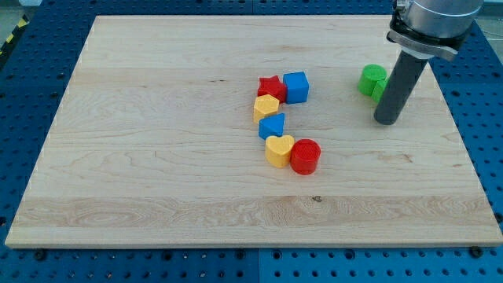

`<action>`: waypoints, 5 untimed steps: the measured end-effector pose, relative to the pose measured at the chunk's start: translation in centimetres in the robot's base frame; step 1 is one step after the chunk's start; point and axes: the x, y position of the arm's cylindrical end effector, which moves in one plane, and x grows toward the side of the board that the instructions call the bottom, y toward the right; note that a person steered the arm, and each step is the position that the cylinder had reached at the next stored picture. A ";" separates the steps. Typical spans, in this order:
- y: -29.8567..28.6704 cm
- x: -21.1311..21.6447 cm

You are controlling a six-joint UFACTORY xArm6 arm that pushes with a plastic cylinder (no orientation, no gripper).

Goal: Move the blue cube towards the left center of the board

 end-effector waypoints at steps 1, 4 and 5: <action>-0.6 -0.5; -4.3 -1.1; -4.3 -1.1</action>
